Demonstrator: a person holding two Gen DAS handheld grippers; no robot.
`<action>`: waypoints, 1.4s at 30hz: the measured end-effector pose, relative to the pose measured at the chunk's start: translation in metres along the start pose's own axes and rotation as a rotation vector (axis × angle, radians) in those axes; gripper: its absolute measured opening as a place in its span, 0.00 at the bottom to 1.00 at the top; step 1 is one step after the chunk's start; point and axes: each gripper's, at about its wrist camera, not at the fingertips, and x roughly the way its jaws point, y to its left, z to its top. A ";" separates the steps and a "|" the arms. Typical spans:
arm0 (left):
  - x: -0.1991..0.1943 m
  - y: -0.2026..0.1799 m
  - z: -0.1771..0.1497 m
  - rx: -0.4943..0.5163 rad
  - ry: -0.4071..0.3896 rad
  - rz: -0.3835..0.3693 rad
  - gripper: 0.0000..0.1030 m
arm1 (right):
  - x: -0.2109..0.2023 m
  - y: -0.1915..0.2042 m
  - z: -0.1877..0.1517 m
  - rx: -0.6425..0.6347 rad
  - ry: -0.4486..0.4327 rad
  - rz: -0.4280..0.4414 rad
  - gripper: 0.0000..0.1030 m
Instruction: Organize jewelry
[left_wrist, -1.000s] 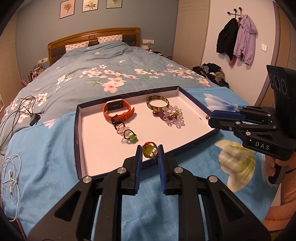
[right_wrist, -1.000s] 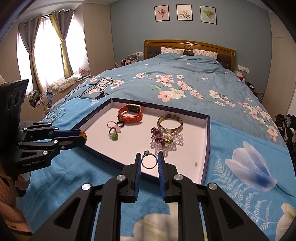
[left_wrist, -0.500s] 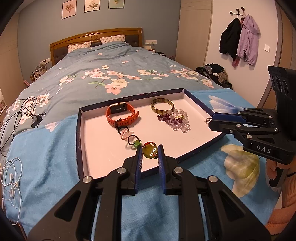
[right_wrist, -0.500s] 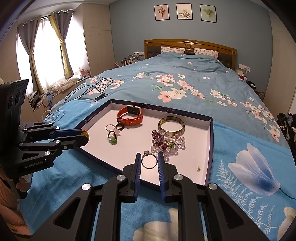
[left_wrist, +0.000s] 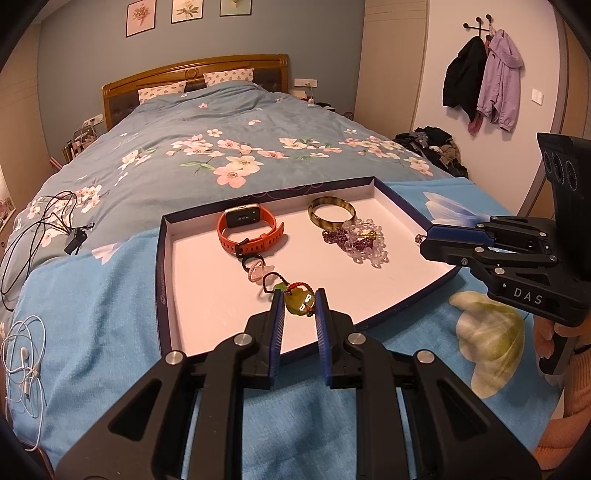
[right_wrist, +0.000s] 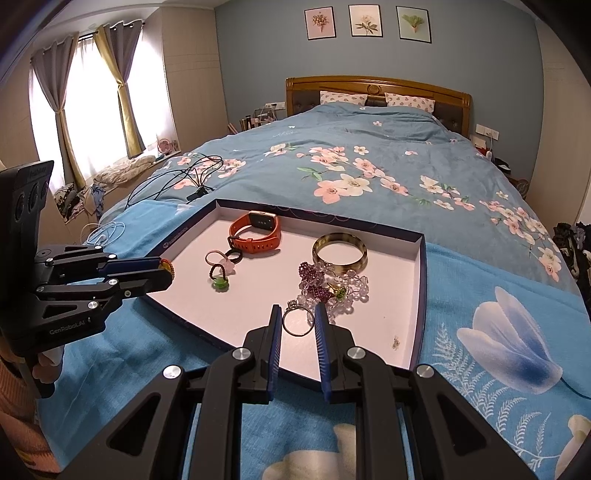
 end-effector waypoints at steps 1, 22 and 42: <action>0.000 0.000 0.000 -0.001 0.000 -0.001 0.16 | 0.000 0.000 0.000 0.001 0.001 0.000 0.15; 0.005 0.005 0.000 -0.004 0.002 0.009 0.16 | 0.010 -0.005 -0.001 0.018 0.006 0.002 0.15; 0.007 0.009 0.001 -0.005 0.005 0.014 0.17 | 0.016 -0.008 -0.003 0.026 0.014 0.000 0.15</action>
